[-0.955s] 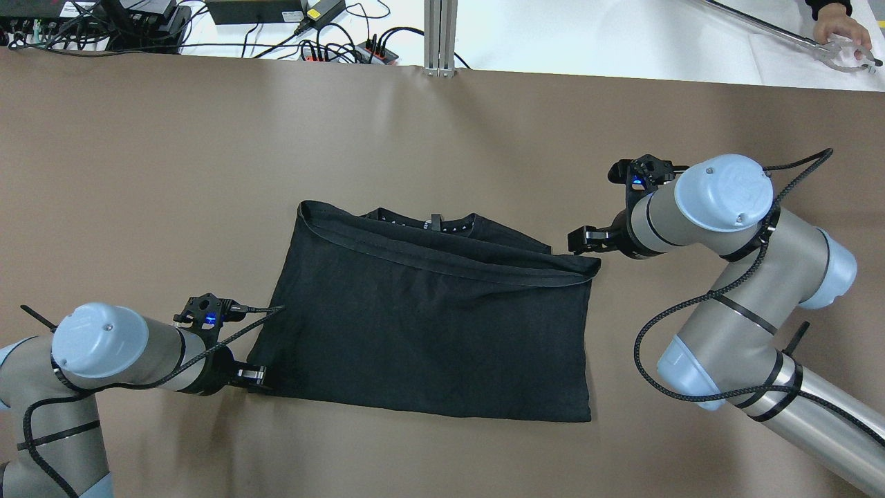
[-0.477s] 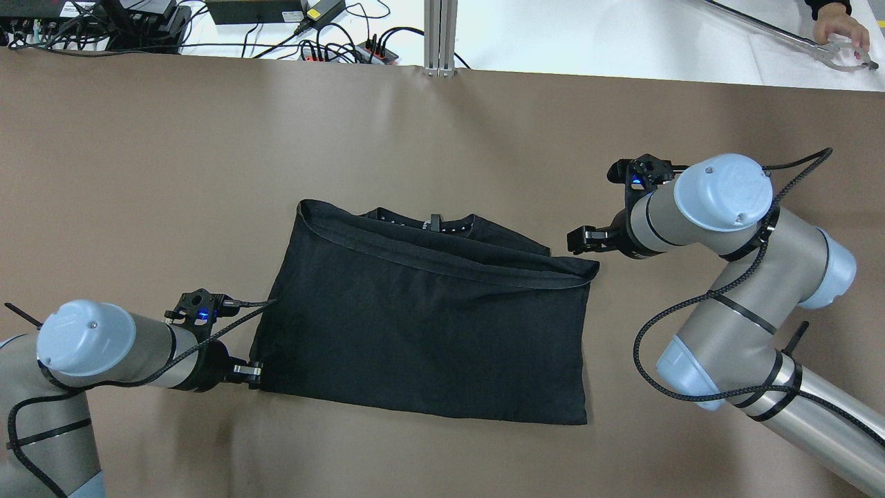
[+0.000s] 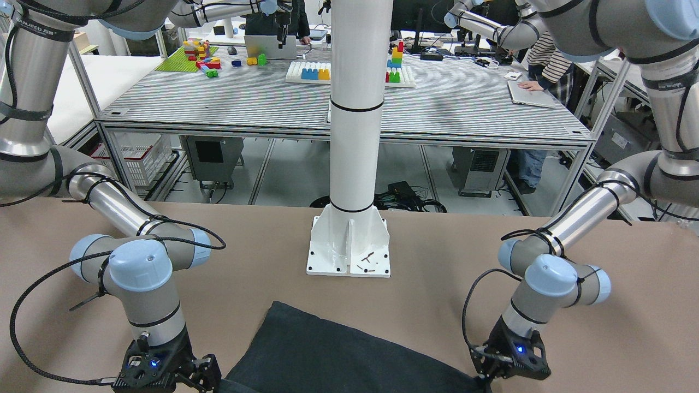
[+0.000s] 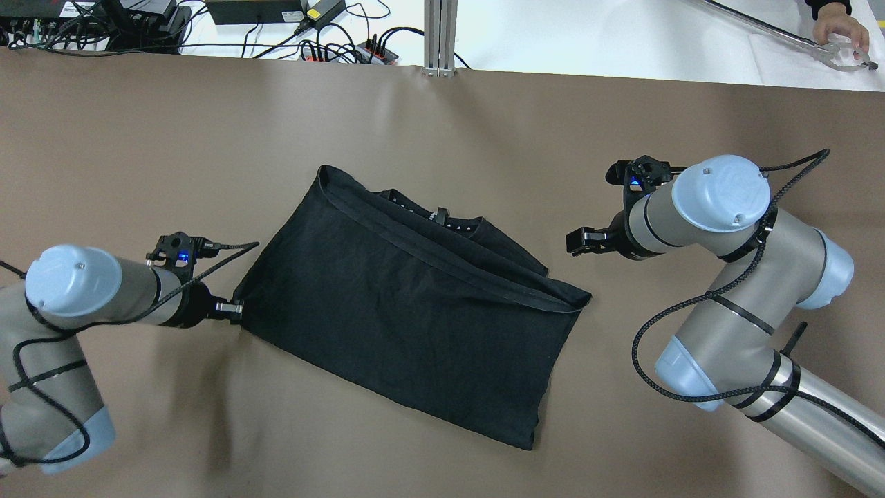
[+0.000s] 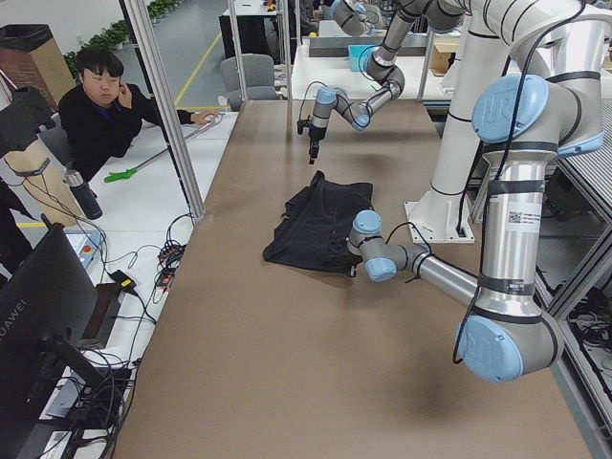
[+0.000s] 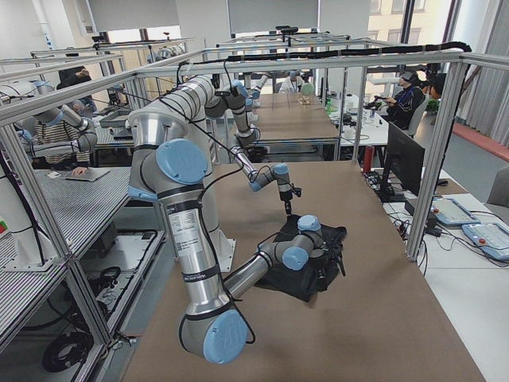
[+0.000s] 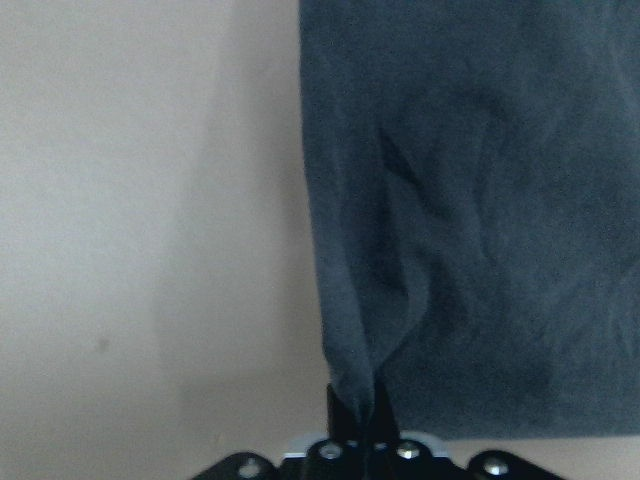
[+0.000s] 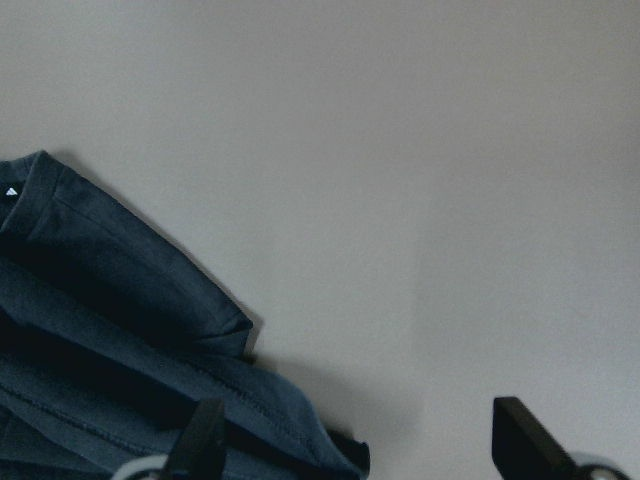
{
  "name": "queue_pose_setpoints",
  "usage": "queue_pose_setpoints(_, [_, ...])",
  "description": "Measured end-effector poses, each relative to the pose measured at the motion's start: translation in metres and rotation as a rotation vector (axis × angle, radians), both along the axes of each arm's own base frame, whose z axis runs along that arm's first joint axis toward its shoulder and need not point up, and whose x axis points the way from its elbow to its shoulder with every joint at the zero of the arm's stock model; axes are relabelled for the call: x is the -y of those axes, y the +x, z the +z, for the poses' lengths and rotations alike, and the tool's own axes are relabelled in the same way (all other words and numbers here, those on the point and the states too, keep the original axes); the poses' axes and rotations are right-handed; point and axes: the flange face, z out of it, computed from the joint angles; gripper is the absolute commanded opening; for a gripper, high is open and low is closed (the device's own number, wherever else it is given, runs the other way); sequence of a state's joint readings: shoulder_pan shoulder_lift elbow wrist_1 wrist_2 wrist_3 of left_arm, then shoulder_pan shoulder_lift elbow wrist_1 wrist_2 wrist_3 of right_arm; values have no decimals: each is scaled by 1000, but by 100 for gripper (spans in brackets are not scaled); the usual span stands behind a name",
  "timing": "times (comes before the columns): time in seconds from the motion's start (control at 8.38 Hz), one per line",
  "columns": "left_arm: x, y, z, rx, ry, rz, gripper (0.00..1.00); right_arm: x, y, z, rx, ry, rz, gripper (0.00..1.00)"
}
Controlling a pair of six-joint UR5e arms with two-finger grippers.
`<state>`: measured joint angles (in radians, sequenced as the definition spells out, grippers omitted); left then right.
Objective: Fold clothes
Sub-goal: 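Drag the folded shirt with the left gripper, rotating it upright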
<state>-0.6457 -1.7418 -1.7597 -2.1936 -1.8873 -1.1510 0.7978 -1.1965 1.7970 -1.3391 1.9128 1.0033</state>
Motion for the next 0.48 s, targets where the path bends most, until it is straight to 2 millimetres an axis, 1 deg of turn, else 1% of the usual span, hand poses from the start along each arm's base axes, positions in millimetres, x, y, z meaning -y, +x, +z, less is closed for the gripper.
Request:
queue_pose_setpoints(0.12, [43, -3, -3, 12, 16, -45, 0, 0, 0, 0, 0, -1, 0, 94])
queue_pose_setpoints(0.24, [94, -6, -11, 23, 33, -90, 0, 0, 0, 0, 0, -1, 1, 94])
queue_pose_setpoints(0.36, [142, -3, -25, 33, 41, -128, 0, 0, 0, 0, 0, -1, 1, 94])
queue_pose_setpoints(0.48, [192, 5, -45, 43, 41, -161, 0, 0, 0, 1, -1, -2, 1, 94])
